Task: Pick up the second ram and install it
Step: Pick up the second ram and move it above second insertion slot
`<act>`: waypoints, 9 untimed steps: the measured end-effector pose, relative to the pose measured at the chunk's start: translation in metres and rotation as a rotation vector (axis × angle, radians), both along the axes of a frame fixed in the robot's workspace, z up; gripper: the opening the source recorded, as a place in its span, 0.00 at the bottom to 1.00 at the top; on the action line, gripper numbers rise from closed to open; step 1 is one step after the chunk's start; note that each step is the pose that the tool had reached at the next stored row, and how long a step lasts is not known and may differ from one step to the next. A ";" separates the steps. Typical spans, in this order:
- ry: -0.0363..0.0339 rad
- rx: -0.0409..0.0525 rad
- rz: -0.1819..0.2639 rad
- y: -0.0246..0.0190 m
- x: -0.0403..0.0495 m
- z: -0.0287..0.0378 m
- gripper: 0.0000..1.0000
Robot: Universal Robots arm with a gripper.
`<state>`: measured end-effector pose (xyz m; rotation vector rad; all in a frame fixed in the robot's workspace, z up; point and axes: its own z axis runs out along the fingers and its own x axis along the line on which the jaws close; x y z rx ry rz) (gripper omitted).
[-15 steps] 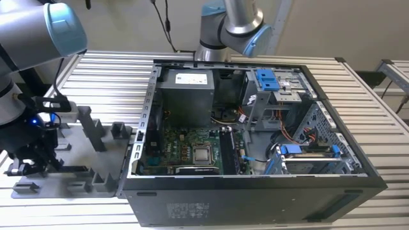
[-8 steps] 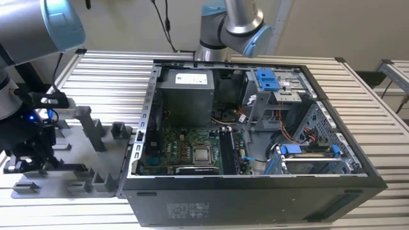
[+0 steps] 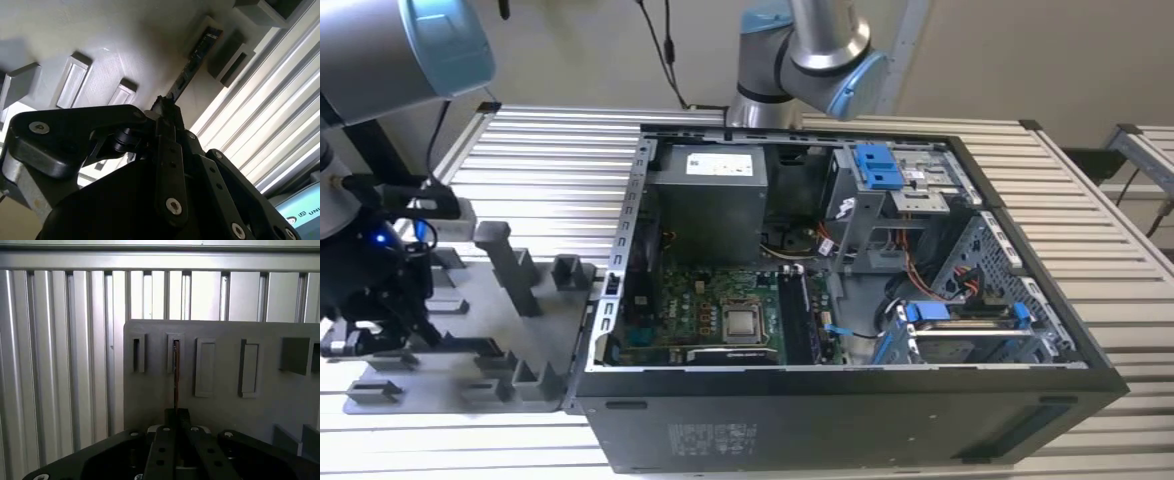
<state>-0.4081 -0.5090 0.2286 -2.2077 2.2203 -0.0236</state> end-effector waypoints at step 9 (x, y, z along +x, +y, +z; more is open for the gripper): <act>0.0000 -0.0001 0.000 0.0000 0.0000 0.0059 0.14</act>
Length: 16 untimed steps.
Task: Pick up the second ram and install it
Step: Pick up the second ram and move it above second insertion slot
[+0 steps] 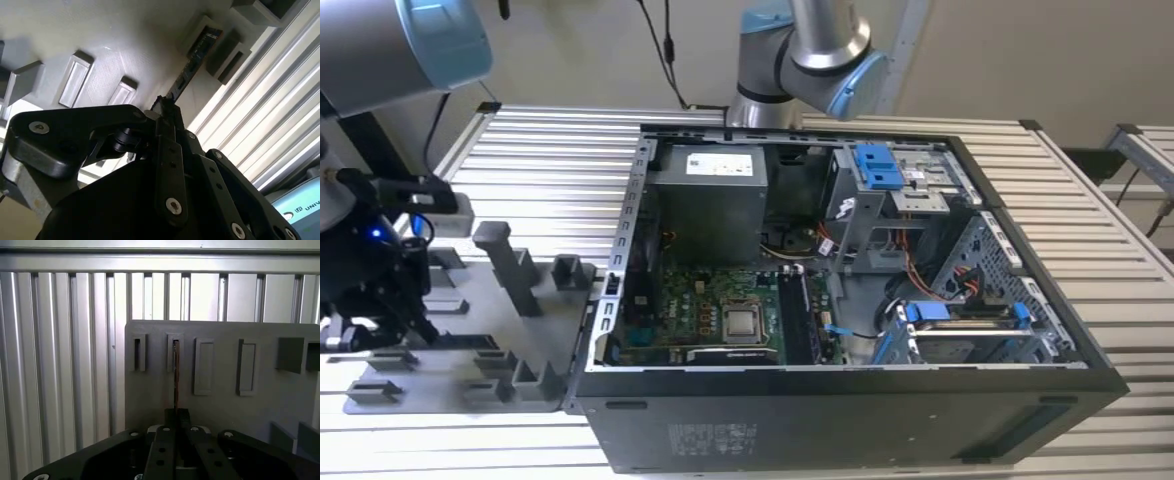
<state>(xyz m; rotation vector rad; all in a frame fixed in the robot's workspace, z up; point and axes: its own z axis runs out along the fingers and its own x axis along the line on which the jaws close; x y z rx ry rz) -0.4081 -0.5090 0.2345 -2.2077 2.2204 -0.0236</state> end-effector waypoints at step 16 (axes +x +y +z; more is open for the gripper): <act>-0.0001 0.0000 -0.001 0.0000 0.0000 0.0042 0.14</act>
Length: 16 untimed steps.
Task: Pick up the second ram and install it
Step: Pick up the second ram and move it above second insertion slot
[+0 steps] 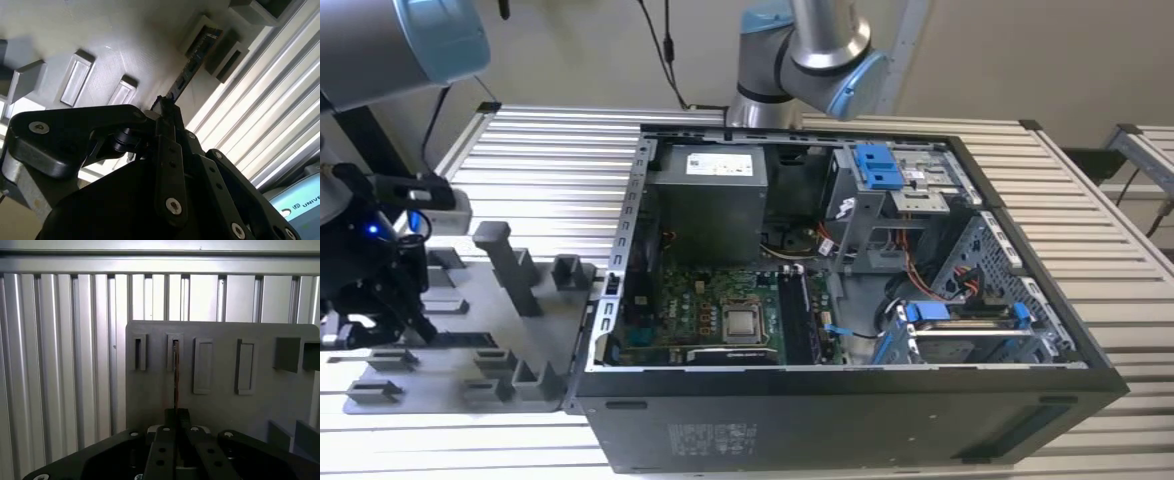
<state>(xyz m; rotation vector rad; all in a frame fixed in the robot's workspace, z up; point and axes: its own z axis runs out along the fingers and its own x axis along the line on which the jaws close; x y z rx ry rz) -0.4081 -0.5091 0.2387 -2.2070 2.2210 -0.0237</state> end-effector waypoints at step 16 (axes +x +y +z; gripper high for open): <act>0.0000 0.0000 -0.001 0.0000 0.0000 0.0070 0.14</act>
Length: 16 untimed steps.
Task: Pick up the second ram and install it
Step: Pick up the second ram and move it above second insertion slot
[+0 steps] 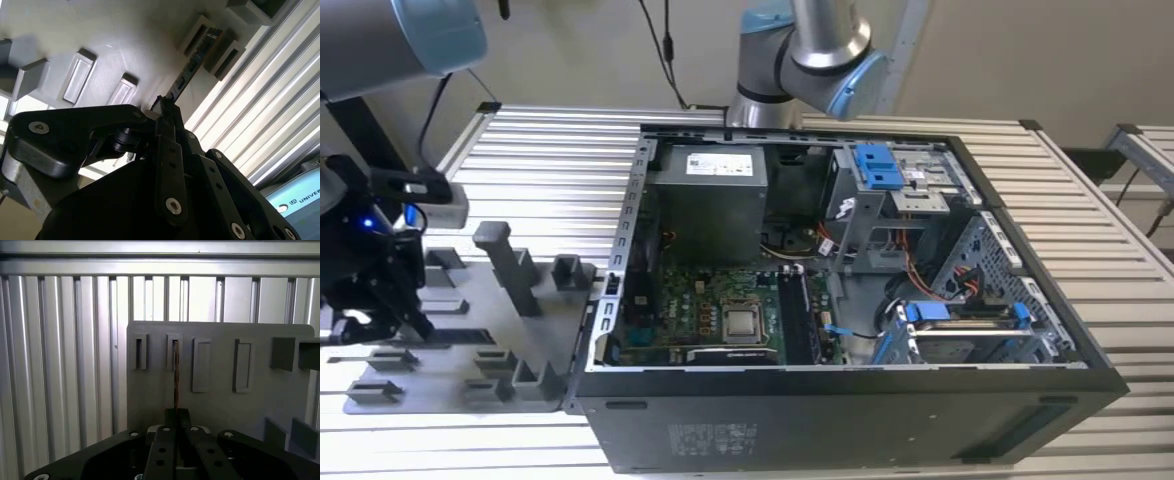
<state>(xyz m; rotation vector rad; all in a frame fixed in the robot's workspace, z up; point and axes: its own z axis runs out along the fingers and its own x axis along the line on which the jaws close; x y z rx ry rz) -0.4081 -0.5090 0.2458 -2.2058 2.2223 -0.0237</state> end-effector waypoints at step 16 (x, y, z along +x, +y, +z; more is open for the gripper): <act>-0.0001 0.0001 -0.003 0.0000 0.0000 0.0096 0.14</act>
